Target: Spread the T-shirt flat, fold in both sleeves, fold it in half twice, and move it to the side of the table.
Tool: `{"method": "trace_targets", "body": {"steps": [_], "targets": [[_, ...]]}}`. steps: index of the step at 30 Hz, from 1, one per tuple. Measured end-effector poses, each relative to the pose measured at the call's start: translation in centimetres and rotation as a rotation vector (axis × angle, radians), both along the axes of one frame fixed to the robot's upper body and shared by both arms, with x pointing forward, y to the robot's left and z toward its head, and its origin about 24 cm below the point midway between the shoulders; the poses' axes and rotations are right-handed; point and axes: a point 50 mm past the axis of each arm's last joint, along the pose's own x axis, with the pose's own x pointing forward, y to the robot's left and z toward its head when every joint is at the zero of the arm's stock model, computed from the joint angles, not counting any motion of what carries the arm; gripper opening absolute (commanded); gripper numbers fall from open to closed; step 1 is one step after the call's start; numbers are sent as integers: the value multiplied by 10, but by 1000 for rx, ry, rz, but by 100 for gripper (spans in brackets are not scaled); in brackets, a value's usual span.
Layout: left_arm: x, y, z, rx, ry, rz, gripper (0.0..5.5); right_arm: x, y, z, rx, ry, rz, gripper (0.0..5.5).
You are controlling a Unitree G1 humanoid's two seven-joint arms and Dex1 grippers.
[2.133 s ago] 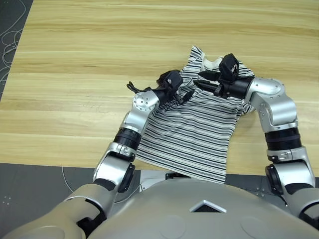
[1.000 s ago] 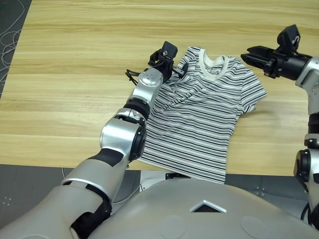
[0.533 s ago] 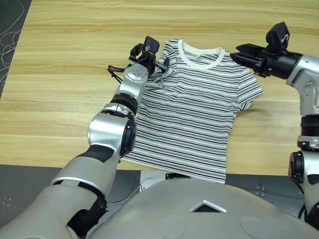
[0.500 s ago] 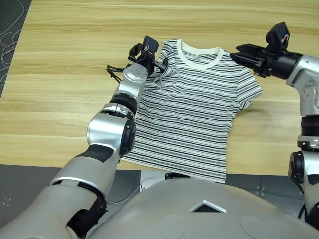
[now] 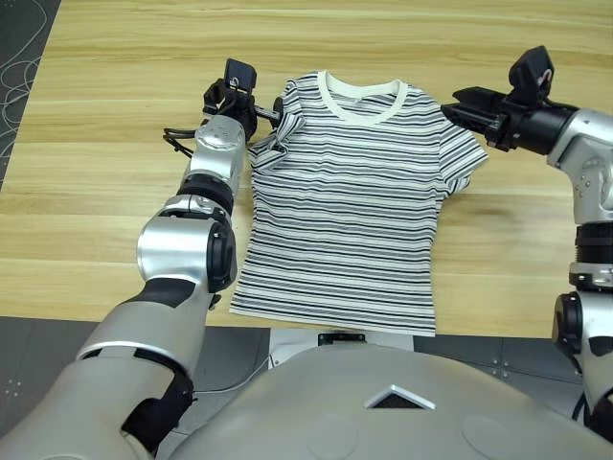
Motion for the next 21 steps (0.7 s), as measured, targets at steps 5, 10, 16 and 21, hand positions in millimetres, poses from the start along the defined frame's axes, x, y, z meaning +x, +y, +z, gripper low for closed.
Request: {"method": "trace_targets", "body": {"steps": [5,10,16,21], "targets": [[-3,11,-2,-7,5,33,546,0,-1,-1,0,4,-9,162],[-3,-10,-4,-65,7,-56,546,0,-1,-1,0,5,-13,162],[9,-17,17,-73,-127,-58,546,2,1,-3,27,9,-20,162],[16,21,41,-42,-219,72,546,6,0,0,50,0,-42,162]]}}
